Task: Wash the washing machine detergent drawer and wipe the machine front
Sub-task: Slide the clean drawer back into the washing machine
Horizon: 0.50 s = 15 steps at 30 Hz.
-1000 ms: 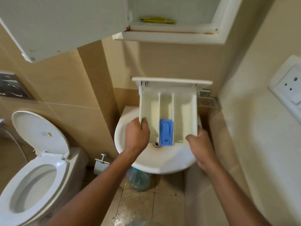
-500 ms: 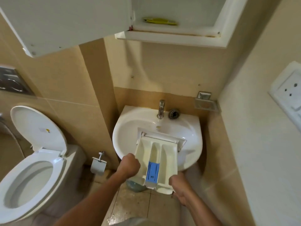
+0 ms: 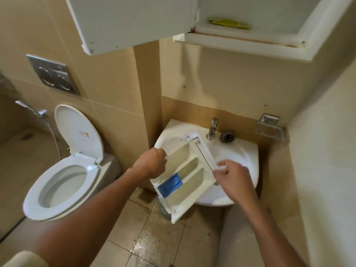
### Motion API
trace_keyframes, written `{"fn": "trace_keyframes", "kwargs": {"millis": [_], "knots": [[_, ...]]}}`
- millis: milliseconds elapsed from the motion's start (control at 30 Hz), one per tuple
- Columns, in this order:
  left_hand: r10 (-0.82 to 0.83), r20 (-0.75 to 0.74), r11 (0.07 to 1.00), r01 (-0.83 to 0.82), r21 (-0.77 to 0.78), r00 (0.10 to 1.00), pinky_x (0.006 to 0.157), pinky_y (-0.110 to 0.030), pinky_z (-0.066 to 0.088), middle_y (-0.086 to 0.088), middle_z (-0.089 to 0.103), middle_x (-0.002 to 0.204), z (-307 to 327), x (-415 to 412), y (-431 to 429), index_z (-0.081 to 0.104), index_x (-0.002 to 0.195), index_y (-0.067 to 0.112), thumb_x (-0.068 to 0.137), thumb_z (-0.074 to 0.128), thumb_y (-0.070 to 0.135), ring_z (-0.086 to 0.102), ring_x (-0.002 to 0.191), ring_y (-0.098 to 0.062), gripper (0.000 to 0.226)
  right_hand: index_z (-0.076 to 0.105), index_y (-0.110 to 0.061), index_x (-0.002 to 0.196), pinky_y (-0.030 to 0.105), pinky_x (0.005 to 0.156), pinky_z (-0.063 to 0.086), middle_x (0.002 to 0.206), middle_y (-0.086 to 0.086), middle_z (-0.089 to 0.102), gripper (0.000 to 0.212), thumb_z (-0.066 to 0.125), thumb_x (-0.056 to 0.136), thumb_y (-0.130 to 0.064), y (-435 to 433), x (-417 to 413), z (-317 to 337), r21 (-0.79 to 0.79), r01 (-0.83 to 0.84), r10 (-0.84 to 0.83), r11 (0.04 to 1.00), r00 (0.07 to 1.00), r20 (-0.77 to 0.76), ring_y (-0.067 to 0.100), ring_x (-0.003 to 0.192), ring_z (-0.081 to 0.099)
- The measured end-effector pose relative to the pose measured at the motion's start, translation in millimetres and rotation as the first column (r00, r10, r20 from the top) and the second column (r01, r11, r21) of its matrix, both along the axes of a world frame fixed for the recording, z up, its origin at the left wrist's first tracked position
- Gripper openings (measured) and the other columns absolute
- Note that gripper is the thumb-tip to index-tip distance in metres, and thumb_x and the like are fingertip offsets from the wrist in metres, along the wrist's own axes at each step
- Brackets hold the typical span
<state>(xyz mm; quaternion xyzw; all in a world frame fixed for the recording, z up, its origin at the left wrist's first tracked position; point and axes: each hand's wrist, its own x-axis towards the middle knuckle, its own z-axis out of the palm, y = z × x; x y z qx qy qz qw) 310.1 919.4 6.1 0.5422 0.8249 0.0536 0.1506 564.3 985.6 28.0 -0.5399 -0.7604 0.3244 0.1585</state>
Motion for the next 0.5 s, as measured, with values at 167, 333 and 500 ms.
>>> {"fn": "trace_keyframes", "kwargs": {"millis": [167, 333, 500], "knots": [[-0.206, -0.278, 0.978, 0.202, -0.046, 0.938, 0.07, -0.035, 0.051, -0.008, 0.069, 0.097, 41.4, -14.4, -16.5, 0.066, 0.105, 0.016, 0.101, 0.045, 0.026, 0.064, 0.083, -0.029, 0.024, 0.063, -0.024, 0.129, 0.026, 0.096, 0.041, 0.125, -0.005, 0.065, 0.05, 0.076, 0.081, -0.029, 21.6, -62.9, 57.3, 0.406, -0.374, 0.397, 0.834, 0.917, 0.029, 0.014, 0.121, 0.052], [-0.285, -0.421, 0.959, 0.258, -0.122, 0.861, 0.064, -0.032, 0.037, -0.006, 0.068, 0.098, 69.0, -31.6, -69.2, 0.064, 0.108, 0.021, 0.099, 0.047, 0.022, 0.064, 0.089, -0.031, 0.019, 0.05, -0.03, 0.141, 0.039, 0.116, 0.029, 0.145, 0.001, 0.052, 0.078, 0.072, 0.073, -0.063, 2.3, -130.1, 47.7, 0.101, -0.783, 0.636, 0.614, 0.566, 0.524, 0.026, 0.14, 0.036], [-0.204, -0.42, 0.973, 0.136, -0.186, 0.884, 0.065, -0.032, 0.04, -0.007, 0.069, 0.097, 75.7, -59.8, -144.1, 0.066, 0.106, 0.022, 0.097, 0.052, 0.023, 0.065, 0.09, -0.033, 0.017, 0.064, -0.022, 0.099, 0.033, 0.066, 0.04, 0.1, 0.005, 0.067, 0.021, 0.056, 0.089, -0.039, -63.2, -179.7, 27.7, 0.091, -0.898, 0.706, 0.432, 0.399, 0.586, 0.028, 0.09, 0.062]]}}
